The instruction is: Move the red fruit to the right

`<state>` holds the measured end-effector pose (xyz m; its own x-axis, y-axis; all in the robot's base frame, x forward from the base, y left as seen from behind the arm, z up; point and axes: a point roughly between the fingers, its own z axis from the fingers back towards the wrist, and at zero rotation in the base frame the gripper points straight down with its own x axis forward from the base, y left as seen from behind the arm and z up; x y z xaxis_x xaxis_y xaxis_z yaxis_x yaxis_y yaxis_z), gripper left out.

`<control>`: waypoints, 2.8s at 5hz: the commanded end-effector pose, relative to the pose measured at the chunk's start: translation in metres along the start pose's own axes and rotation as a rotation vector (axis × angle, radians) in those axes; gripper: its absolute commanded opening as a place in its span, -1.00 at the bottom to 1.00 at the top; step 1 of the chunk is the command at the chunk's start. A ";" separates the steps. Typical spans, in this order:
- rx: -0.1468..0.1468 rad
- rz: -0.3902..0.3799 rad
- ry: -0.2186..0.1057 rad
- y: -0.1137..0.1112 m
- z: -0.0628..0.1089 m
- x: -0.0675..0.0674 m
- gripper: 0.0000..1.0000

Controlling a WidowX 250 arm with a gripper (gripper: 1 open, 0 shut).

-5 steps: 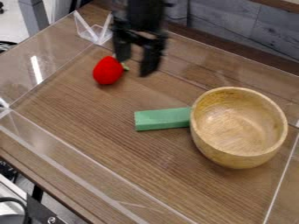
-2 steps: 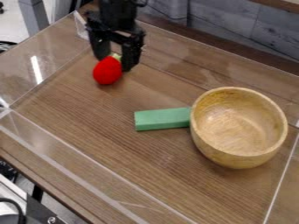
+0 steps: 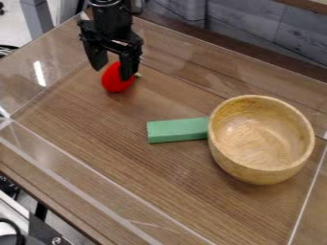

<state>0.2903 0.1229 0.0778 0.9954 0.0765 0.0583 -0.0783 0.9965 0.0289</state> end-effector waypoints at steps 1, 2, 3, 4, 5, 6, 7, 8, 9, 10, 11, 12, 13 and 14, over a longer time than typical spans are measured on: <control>0.024 0.007 -0.043 0.003 0.012 0.002 1.00; 0.034 0.083 -0.043 0.010 0.006 0.009 1.00; 0.042 0.144 -0.040 0.017 0.000 0.015 1.00; 0.048 0.163 -0.038 0.024 0.001 0.017 1.00; 0.047 0.178 -0.036 0.028 0.001 0.018 1.00; 0.047 0.192 -0.037 0.032 0.002 0.019 1.00; 0.041 0.126 -0.041 0.025 -0.012 0.023 1.00; 0.032 0.062 -0.044 0.018 -0.023 0.027 1.00; 0.026 0.101 -0.039 0.011 -0.020 0.025 1.00; 0.014 0.151 -0.036 0.008 -0.013 0.025 1.00; 0.004 0.140 -0.038 0.014 -0.005 0.027 1.00; -0.002 0.127 -0.040 0.020 0.000 0.030 1.00; 0.001 0.107 -0.034 0.025 -0.002 0.032 -1.00; 0.002 0.160 -0.033 0.022 0.009 0.029 -1.00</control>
<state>0.3086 0.1418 0.0591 0.9731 0.2302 0.0053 -0.2302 0.9731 -0.0030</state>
